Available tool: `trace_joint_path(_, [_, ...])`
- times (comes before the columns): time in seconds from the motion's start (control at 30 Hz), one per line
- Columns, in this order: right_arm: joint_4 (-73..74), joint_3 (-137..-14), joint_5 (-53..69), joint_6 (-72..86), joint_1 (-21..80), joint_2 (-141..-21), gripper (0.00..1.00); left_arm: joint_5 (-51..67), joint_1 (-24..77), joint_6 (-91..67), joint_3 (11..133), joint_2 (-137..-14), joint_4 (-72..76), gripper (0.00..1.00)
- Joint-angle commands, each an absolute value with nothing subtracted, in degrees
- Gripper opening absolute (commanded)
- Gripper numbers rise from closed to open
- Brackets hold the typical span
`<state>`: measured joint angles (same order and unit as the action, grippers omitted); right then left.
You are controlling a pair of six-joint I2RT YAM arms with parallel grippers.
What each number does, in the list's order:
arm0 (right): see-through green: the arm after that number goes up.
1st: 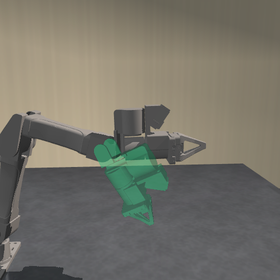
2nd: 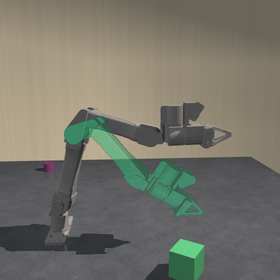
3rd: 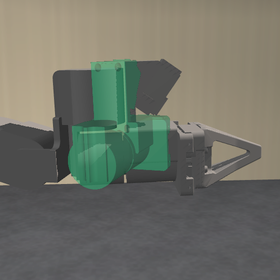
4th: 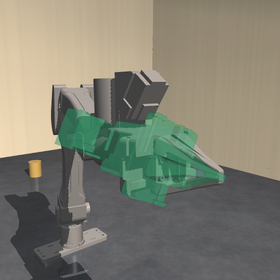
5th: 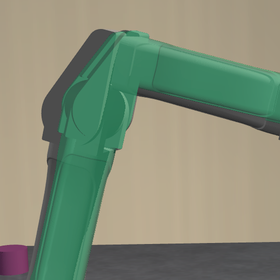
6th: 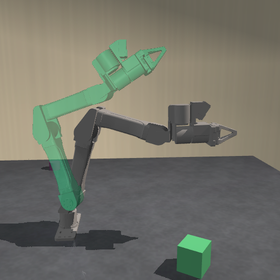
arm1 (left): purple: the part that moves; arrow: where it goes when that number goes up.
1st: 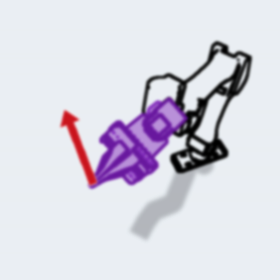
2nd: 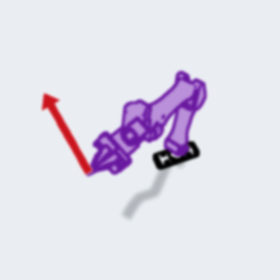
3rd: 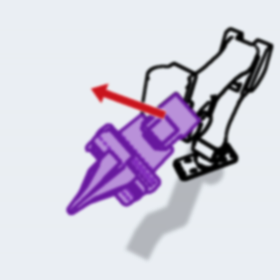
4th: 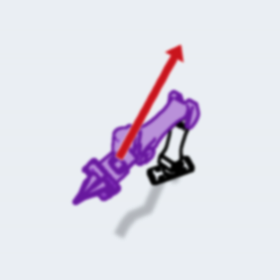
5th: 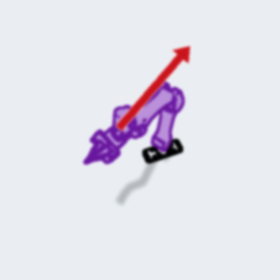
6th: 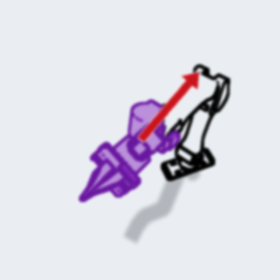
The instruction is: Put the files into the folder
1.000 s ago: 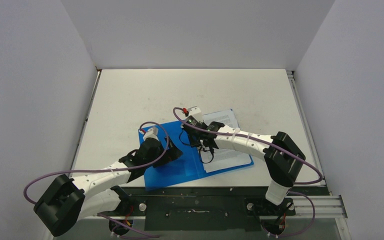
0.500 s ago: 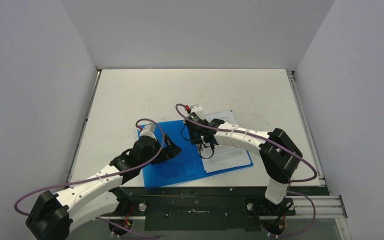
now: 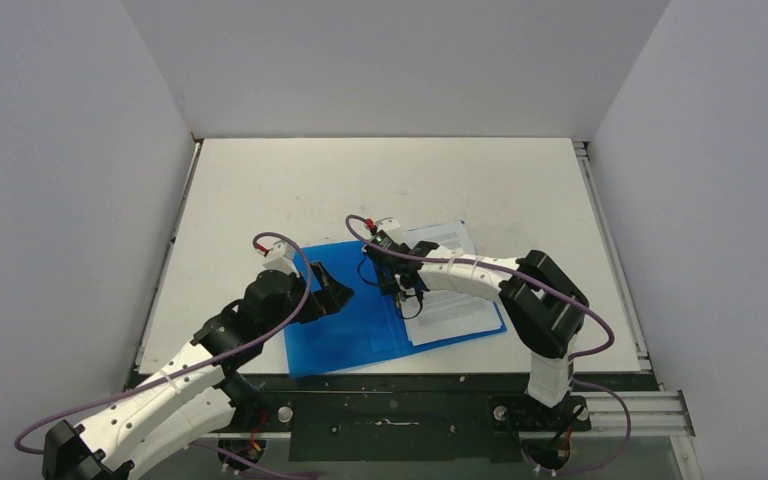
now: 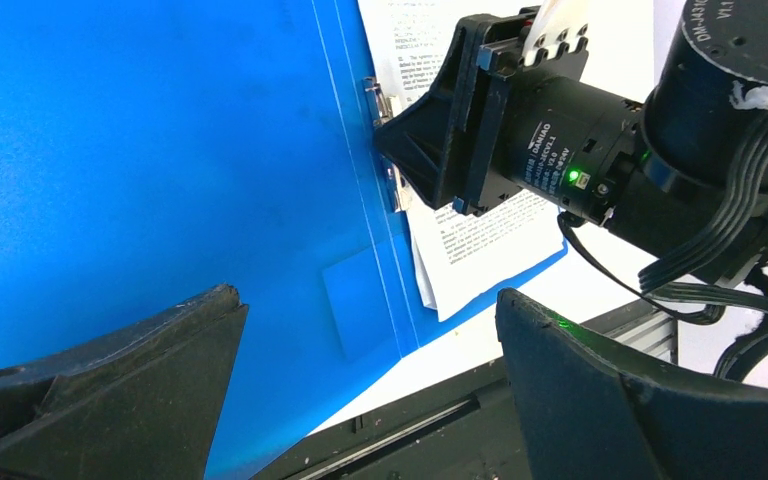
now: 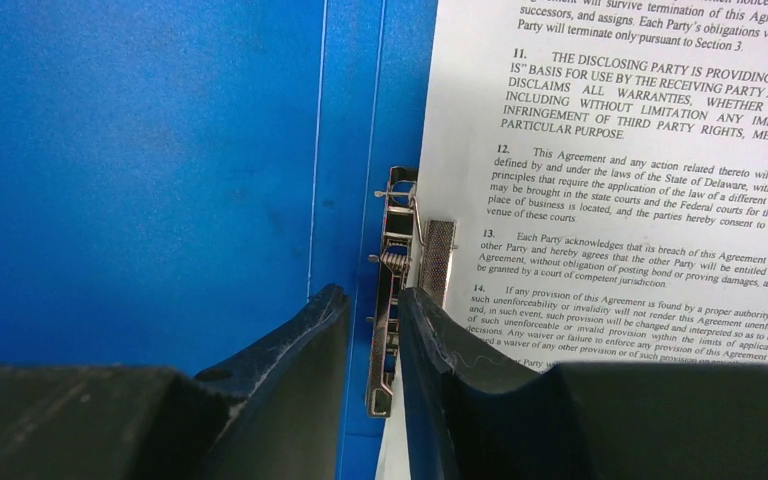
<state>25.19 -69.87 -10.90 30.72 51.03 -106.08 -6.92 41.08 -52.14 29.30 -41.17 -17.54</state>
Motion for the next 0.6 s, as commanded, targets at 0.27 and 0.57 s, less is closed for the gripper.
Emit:
trace_joint_path(0.27, [22.94, -69.73, -12.09, 31.53, 50.58, -107.53, 0.24, -7.91, 40.61, -50.98, 31.82, -40.20, -19.01, 0.97])
trace_joint_path(0.57, [23.39, -68.57, -13.46, 31.68, 50.54, -107.50, 0.21, -7.92, 40.61, -51.20, 31.82, -40.51, -18.72, 0.97])
